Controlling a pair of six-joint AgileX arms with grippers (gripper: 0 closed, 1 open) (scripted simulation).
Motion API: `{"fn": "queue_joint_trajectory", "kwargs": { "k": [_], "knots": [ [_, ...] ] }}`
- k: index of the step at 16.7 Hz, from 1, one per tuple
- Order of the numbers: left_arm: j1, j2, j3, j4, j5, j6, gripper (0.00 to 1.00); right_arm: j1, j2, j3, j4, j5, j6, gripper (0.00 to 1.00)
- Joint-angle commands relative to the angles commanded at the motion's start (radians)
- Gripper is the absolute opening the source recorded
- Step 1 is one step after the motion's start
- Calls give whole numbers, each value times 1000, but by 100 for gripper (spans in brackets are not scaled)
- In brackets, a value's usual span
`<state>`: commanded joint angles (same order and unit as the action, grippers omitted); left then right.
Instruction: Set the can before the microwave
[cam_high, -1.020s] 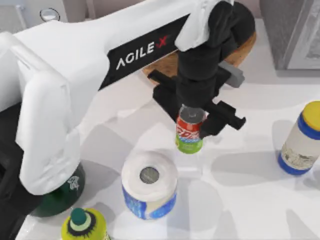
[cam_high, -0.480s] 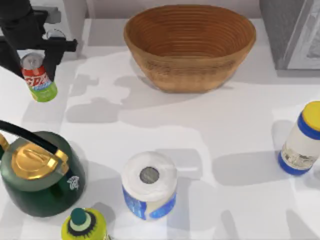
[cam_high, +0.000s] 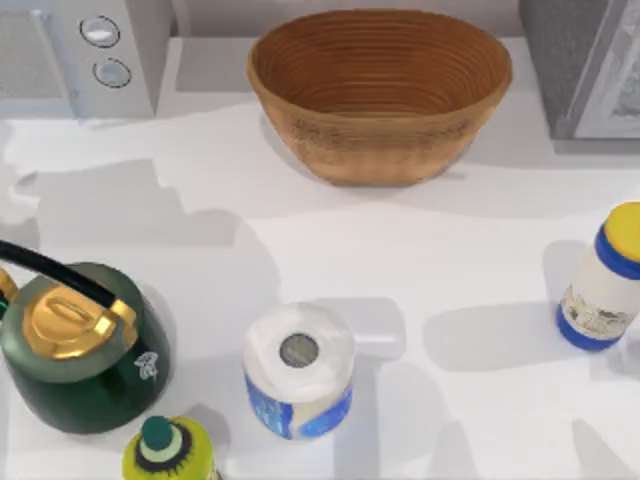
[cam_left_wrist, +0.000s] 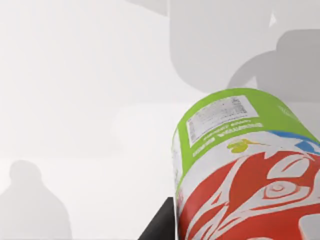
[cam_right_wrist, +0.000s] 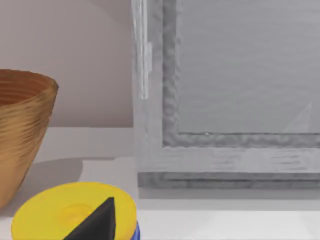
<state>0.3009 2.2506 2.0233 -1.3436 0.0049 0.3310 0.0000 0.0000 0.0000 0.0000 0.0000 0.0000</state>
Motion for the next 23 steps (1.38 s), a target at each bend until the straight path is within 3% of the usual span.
{"fn": "queue_joint_trajectory", "kwargs": {
  "k": [12, 23],
  "knots": [
    [4, 0, -32, 32, 0, 4, 0, 0, 0, 0, 0, 0, 0, 100],
    [4, 0, -32, 32, 0, 4, 83, 0, 0, 0, 0, 0, 0, 100]
  ]
}}
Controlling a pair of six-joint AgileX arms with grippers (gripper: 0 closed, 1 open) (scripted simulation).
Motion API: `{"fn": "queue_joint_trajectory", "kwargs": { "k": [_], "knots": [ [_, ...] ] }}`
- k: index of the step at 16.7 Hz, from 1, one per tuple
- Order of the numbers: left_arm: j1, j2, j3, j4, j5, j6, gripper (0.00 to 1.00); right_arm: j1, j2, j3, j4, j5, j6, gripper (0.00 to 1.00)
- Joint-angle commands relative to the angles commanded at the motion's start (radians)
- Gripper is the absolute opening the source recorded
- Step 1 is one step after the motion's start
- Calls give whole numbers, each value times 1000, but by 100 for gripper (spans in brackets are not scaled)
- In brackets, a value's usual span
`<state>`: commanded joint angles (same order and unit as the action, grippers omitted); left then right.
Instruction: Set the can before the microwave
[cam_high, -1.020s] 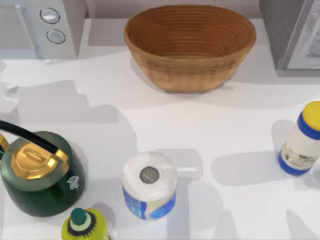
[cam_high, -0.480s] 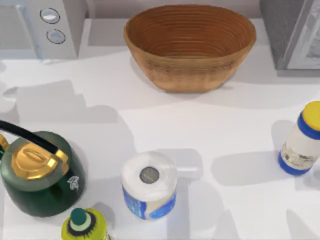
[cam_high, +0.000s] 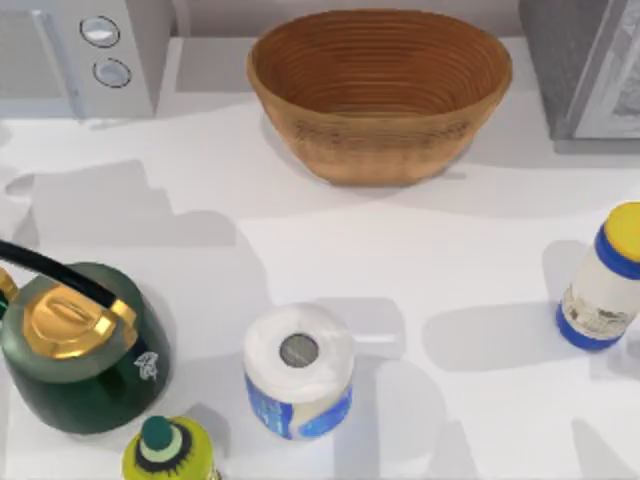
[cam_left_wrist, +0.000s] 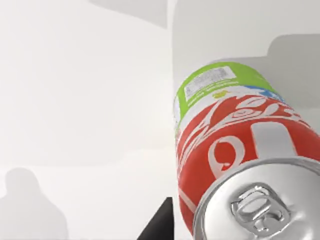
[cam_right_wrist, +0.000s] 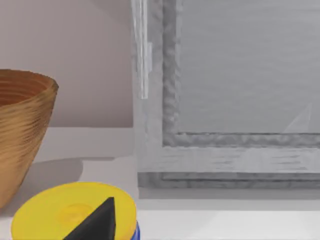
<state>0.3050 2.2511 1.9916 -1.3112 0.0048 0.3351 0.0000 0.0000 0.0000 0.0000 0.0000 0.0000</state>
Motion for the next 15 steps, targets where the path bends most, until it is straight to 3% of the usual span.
{"fn": "queue_joint_trajectory", "kwargs": {
  "k": [2, 3, 12, 15],
  "knots": [
    [0, 0, 0, 0, 0, 0, 98, 0, 0, 0, 0, 0, 0, 100],
    [0, 0, 0, 0, 0, 0, 100, 0, 0, 0, 0, 0, 0, 100],
    [0, 3, 4, -4, 0, 0, 100, 0, 0, 0, 0, 0, 0, 100],
    [-1, 10, 78, -73, 0, 0, 100, 0, 0, 0, 0, 0, 0, 100]
  ]
}}
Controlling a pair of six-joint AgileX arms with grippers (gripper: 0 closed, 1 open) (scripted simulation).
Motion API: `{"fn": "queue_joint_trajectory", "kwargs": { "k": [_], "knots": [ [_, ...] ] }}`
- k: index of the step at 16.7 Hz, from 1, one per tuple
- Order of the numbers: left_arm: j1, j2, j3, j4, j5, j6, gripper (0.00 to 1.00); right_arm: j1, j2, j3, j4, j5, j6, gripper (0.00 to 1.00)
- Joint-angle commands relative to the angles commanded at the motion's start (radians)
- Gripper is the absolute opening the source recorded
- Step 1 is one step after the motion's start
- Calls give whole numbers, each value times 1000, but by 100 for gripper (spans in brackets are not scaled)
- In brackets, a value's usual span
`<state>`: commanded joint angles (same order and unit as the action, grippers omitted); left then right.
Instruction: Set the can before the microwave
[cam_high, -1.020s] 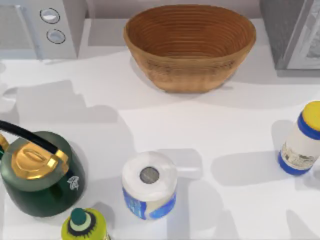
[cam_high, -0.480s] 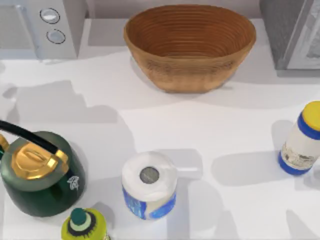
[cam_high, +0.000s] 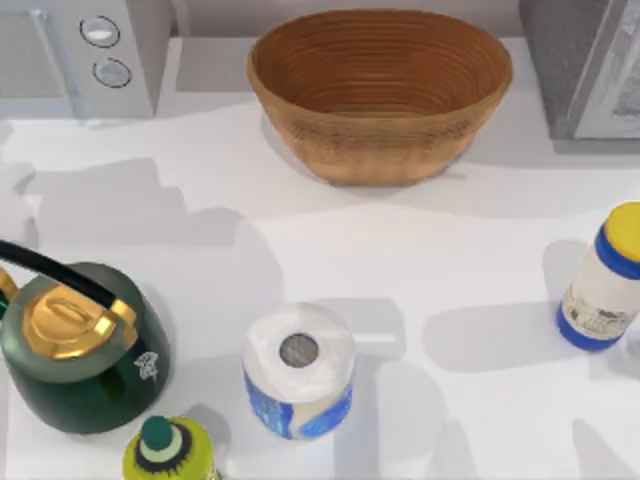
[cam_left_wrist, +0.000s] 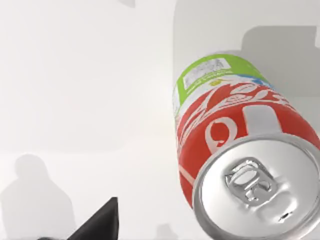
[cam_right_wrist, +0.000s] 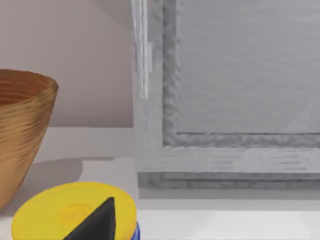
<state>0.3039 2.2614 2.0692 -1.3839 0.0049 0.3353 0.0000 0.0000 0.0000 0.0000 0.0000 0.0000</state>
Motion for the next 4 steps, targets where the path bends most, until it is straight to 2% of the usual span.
{"fn": "queue_joint_trajectory", "kwargs": {
  "k": [4],
  "knots": [
    [-1, 3, 102, -93, 0, -1, 100, 0, 0, 0, 0, 0, 0, 100]
  ]
}}
